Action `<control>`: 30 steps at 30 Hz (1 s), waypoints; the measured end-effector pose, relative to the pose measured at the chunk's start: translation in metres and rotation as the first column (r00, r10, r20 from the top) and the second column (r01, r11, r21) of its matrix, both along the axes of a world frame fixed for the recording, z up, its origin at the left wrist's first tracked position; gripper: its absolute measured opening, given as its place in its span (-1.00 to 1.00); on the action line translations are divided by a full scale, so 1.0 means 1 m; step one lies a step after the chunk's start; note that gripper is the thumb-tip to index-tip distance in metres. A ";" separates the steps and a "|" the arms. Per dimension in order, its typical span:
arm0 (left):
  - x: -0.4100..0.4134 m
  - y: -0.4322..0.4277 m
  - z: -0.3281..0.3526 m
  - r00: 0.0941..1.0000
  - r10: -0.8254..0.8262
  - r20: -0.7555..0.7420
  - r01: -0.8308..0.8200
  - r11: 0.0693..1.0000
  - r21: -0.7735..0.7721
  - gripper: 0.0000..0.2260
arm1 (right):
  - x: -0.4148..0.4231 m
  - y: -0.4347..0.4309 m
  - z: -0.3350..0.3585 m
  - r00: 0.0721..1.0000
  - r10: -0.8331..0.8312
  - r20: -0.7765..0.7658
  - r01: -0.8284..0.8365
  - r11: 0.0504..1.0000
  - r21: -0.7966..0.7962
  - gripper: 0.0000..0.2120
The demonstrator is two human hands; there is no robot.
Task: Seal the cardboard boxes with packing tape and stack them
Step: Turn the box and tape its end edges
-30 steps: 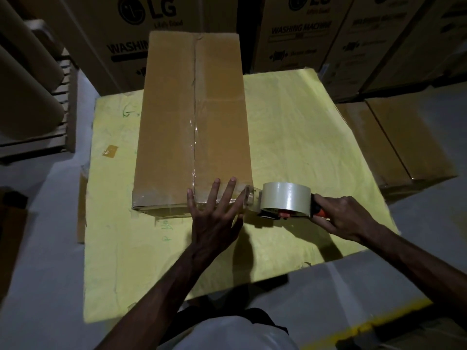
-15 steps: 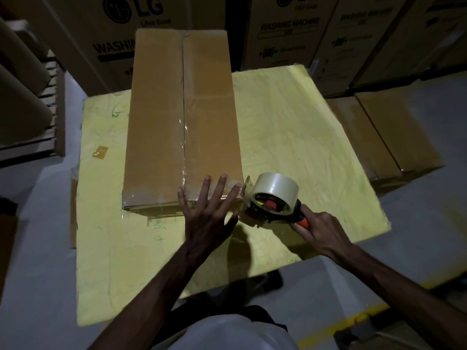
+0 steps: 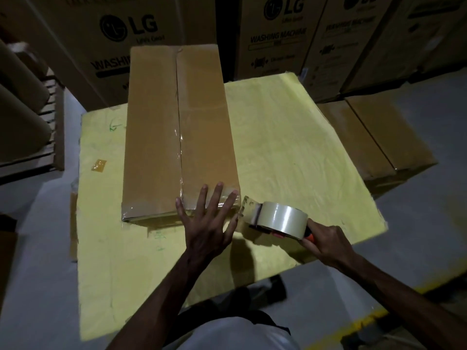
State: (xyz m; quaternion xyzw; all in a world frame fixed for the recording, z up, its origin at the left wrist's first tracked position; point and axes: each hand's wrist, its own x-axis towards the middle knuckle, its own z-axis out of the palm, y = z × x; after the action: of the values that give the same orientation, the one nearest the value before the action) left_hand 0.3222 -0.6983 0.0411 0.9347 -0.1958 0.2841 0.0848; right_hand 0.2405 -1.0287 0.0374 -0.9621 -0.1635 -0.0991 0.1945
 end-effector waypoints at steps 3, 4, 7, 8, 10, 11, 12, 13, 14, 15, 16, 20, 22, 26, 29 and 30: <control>0.004 0.002 0.004 1.000 -0.019 -0.005 0.019 0.999 -0.029 -0.45 | 0.002 -0.004 0.006 0.998 0.006 0.069 -0.008 1.000 0.021 -0.78; 0.007 0.003 0.006 1.000 -0.024 -0.007 0.024 0.999 -0.033 -0.44 | 0.005 -0.007 0.010 0.995 0.007 0.100 -0.010 1.000 0.028 -0.74; 0.014 0.004 0.007 0.999 -0.040 0.003 0.040 0.998 -0.046 -0.43 | 0.005 -0.025 0.018 0.988 -0.024 0.155 0.016 0.998 0.055 -0.56; 0.015 0.004 0.006 0.999 -0.039 0.021 0.040 0.998 -0.044 -0.45 | 0.005 -0.033 0.020 0.988 -0.044 0.145 0.035 0.997 0.068 -0.47; 0.017 0.004 0.004 0.997 -0.034 0.065 0.035 0.999 -0.023 -0.50 | 0.005 -0.051 0.023 0.991 -0.097 0.090 0.088 0.991 0.098 -0.33; 0.018 0.003 0.002 0.996 -0.029 0.085 0.030 1.000 -0.007 -0.52 | 0.007 -0.058 0.027 0.992 -0.106 0.072 0.098 0.989 0.111 -0.32; 0.018 0.003 0.000 0.995 -0.025 0.096 0.024 1.000 0.006 -0.54 | 0.011 -0.064 0.033 0.994 -0.086 0.074 0.077 0.991 0.109 -0.32; 0.018 0.002 -0.002 0.995 -0.022 0.093 0.021 1.000 0.013 -0.54 | 0.016 -0.067 0.040 0.994 -0.043 0.099 0.034 0.996 0.088 -0.35; 0.017 0.001 -0.004 0.996 -0.021 0.084 0.020 1.000 0.015 -0.52 | 0.021 -0.067 0.050 0.991 0.027 0.133 -0.032 0.999 0.041 -0.41; 0.018 0.000 -0.006 0.997 -0.021 0.074 0.020 1.000 0.015 -0.50 | 0.027 -0.063 0.063 0.981 0.108 0.163 -0.108 0.994 -0.011 -0.53; 0.019 -0.001 -0.008 0.997 -0.021 0.068 0.020 1.000 0.016 -0.47 | 0.032 -0.059 0.074 0.970 0.174 0.171 -0.166 0.984 -0.063 -0.68; 0.022 -0.005 -0.008 0.997 -0.006 0.082 0.005 1.000 0.013 -0.38 | 0.053 -0.051 0.084 0.983 0.181 -0.039 -0.186 0.968 -0.167 -0.61; 0.022 -0.006 -0.008 0.997 0.002 0.082 -0.004 1.000 0.020 -0.38 | 0.062 -0.051 0.079 0.977 0.200 -0.072 -0.212 0.949 -0.233 -0.58; 0.023 -0.004 -0.009 0.999 0.000 0.044 -0.001 1.000 0.029 -0.40 | 0.076 -0.040 0.073 0.958 0.281 -0.056 -0.283 0.894 -0.348 -0.63; 0.022 -0.002 -0.008 0.999 0.001 0.039 -0.003 0.999 0.038 -0.35 | 0.071 -0.031 0.063 0.971 0.225 -0.078 -0.238 0.910 -0.339 -0.59; 0.021 -0.001 -0.008 0.999 -0.001 0.040 -0.001 0.999 0.033 -0.34 | 0.067 -0.028 0.058 0.976 0.197 -0.091 -0.216 0.923 -0.320 -0.58</control>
State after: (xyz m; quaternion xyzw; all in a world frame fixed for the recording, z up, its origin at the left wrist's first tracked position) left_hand 0.3430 -0.6995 0.0334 0.9302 -0.2021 0.2994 0.0652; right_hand 0.3070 -1.0567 0.0958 -0.9609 -0.2723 -0.0220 0.0458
